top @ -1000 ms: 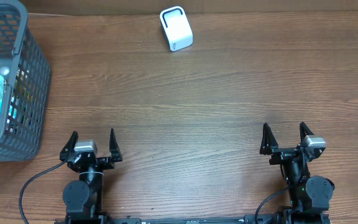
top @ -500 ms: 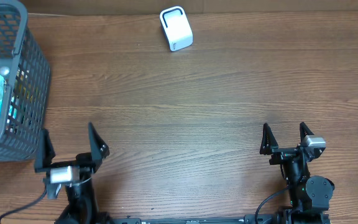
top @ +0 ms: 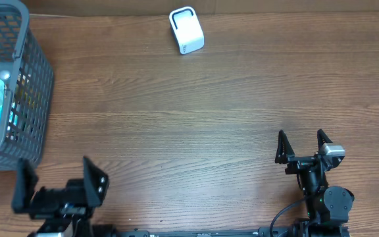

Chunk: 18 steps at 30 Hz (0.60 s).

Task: Scan the item barcode
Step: 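Raise the left gripper and move it over the grey basket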

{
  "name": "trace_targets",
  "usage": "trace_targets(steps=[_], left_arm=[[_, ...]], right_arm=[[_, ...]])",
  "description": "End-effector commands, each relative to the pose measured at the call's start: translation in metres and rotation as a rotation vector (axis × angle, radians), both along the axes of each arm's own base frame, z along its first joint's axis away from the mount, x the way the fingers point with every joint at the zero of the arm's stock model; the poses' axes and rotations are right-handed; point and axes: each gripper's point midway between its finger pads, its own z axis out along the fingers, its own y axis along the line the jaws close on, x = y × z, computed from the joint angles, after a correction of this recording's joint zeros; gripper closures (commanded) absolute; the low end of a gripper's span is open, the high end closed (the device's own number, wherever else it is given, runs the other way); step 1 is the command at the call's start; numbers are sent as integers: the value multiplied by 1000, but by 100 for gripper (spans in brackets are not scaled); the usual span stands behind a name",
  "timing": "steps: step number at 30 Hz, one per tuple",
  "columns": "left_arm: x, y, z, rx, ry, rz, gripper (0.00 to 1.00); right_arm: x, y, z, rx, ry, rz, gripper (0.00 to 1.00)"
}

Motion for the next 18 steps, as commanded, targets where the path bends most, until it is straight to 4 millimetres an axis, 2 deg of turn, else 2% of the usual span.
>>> trace_targets(steps=[1,6,10,14,18], left_arm=[[-34,-6,37,29,-98,-10,0],[-58,-12,66,61,-134,-29,1],[-70,-19,93,92,-124,-46,0],[-70,-20,125,99,-75,-50,1],[-61,-30,159,146,4,-88,0]], right_arm=[[0,0,-2,4,-1,-4,0],[0,0,-2,4,-1,-4,0],[0,0,-2,4,-1,-4,0],[0,0,-2,4,-1,-4,0],[0,0,-2,4,-1,-4,0]])
